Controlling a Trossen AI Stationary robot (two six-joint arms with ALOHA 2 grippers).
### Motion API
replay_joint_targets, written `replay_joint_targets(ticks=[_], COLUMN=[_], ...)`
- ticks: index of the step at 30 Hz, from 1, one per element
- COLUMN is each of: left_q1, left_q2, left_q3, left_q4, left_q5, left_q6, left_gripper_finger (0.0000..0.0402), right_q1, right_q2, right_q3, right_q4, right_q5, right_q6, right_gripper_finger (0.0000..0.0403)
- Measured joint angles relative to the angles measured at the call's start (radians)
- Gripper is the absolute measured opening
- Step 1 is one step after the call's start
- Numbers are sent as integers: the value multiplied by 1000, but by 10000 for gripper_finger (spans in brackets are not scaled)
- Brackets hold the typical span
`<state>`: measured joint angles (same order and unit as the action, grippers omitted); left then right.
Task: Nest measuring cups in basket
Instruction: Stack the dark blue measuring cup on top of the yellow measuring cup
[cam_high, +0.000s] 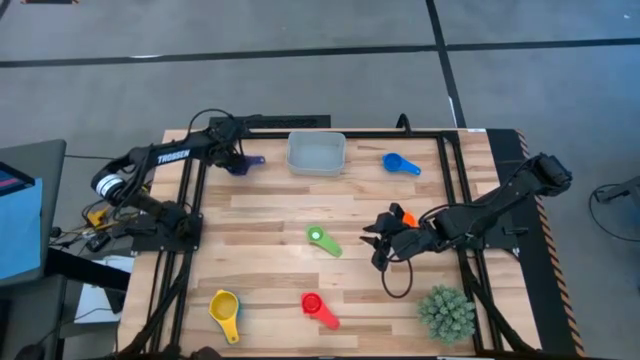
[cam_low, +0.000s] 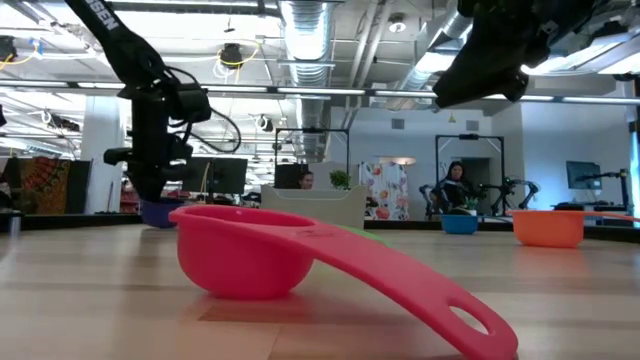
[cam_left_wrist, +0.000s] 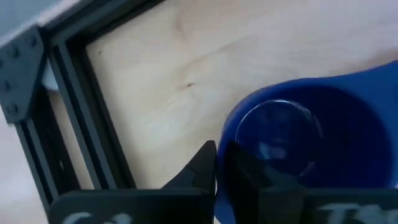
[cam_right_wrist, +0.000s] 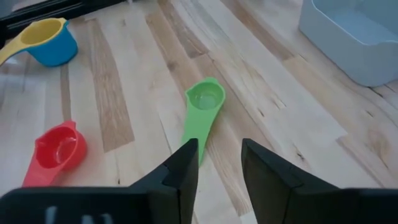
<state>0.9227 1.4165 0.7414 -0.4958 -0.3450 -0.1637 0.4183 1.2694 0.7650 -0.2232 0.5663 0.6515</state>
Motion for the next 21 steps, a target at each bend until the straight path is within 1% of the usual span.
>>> replay_joint_targets(ticks=[4, 7, 10, 14, 16, 21], left_q1=[-45, -110, -213, -404, -515, -787], left_q2=[-54, -125, -216, -351, -413, -521], left_q3=[0, 0, 0, 0, 0, 15], left_q4=[-10, -64, -149, -299, -357, -464], left_q5=[13, 86, 156, 227, 273, 375], left_q6=[112, 216, 310, 378, 356, 160], left_gripper_finger=[6, 4, 5, 2, 5, 13], right_q1=[-3, -16, -16, -15, -11, 8], right_q2=[0, 0, 0, 0, 0, -1], right_q3=[0, -1, -1, -1, -1, -1], right_q4=[0, 9, 40, 80, 98, 104], right_q5=[10, 9, 11, 9, 10, 32], right_q6=[25, 50, 56, 57, 73, 144], right_gripper_finger=[139, 132, 125, 118, 117, 118])
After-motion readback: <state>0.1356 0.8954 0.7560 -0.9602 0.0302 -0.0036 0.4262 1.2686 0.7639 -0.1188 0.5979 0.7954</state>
